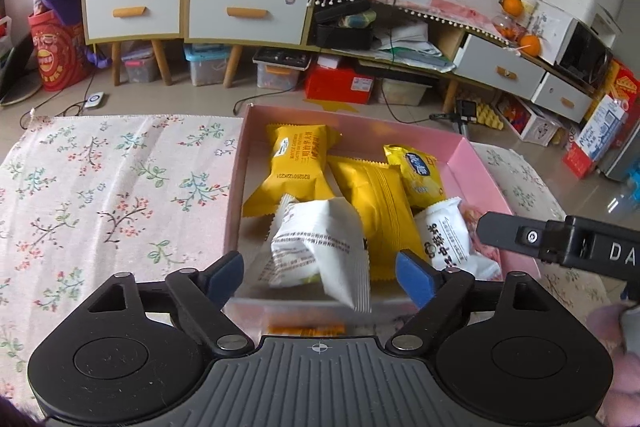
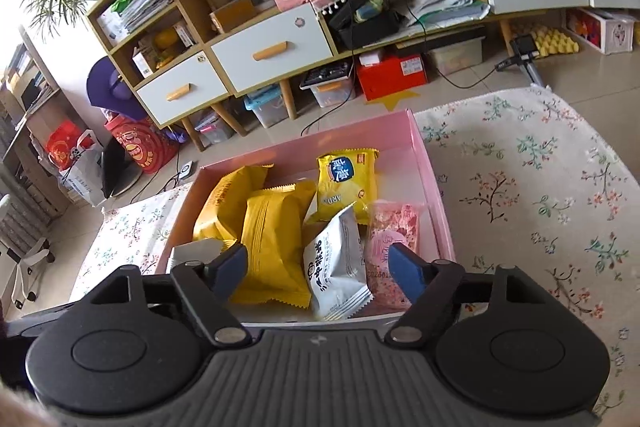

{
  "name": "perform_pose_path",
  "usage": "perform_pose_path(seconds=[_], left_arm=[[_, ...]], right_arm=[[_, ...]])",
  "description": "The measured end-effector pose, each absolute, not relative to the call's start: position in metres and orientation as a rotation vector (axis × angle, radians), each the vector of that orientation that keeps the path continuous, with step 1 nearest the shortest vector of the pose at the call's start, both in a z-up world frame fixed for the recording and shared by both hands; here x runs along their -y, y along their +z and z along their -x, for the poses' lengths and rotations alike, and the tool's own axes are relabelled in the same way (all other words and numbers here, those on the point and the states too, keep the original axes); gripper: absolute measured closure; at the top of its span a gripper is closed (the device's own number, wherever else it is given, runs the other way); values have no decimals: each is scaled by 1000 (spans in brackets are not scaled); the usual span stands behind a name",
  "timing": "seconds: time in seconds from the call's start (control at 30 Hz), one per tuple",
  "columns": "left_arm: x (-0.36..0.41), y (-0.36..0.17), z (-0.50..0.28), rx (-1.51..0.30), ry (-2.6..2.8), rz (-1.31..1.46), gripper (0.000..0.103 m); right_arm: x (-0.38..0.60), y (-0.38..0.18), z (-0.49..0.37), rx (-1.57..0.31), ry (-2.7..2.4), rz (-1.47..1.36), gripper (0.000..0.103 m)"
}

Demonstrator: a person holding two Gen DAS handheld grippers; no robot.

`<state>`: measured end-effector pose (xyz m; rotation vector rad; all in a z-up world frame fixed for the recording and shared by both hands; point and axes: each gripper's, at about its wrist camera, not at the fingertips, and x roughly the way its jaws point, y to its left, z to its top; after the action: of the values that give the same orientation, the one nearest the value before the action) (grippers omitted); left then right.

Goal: Organize snacks
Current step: 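Open both grippers to release the white packets into the box, then withdraw both open grippers from the box back to the remaining snacks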

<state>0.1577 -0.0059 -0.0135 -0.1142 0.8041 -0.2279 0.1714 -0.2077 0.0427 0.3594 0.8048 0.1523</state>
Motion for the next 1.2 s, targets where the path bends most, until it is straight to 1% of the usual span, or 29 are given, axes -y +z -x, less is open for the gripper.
perform_pose_path(seconds=[0.37, 0.57, 0.83, 1.2], left_arm=[[-29, -9, -122, -819, -231, 85, 7], [-52, -20, -102, -852, -234, 65, 6], [-73, -32, -86, -855, -233, 14, 6], [-86, -55, -71, -830, -274, -62, 6]], right_arm=[[210, 54, -150, -798, 198, -266, 9], [209, 52, -133, -790, 242, -167, 4], [215, 42, -113, -803, 262, -67, 4], [231, 27, -97, -795, 224, -23, 3]])
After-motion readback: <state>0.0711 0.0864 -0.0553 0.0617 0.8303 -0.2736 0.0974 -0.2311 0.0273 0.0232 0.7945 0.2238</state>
